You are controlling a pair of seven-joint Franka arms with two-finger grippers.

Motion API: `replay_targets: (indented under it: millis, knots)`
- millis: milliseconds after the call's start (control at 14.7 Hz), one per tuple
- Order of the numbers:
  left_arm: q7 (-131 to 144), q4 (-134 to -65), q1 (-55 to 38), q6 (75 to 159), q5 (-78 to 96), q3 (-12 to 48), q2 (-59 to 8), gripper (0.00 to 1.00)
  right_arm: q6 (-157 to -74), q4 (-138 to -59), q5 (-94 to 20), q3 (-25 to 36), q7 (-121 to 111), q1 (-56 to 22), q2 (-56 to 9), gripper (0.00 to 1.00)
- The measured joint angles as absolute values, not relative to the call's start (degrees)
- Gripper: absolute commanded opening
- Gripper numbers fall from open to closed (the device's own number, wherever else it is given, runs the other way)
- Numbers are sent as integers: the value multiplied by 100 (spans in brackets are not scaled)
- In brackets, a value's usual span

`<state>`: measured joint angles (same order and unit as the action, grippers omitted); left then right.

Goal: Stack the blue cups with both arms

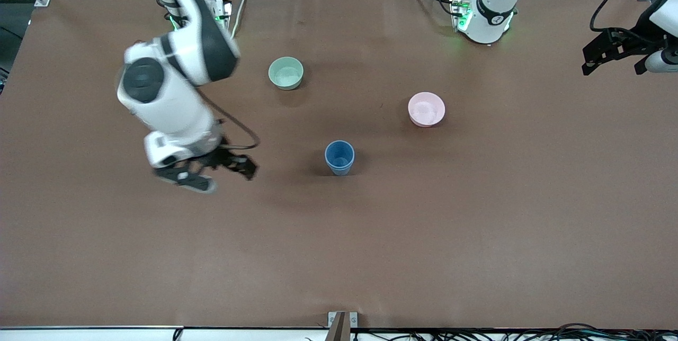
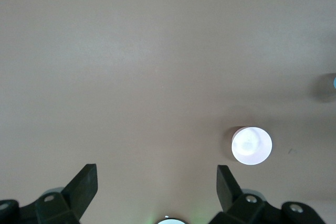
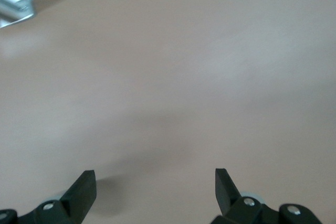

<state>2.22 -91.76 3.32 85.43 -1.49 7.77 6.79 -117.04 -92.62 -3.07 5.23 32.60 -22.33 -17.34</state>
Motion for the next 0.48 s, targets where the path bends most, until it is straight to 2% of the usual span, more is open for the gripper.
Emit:
replay_targets:
  millis: [272, 476]
  knots:
    - [222, -9165, 332, 8543, -149, 777, 674, 100, -11640, -9812, -296, 541, 1499, -925, -1220, 100]
    - [222, -9165, 331, 8544, -149, 781, 644, 100, -11197, -9879, -295, 541, 474, -155, -910, 100]
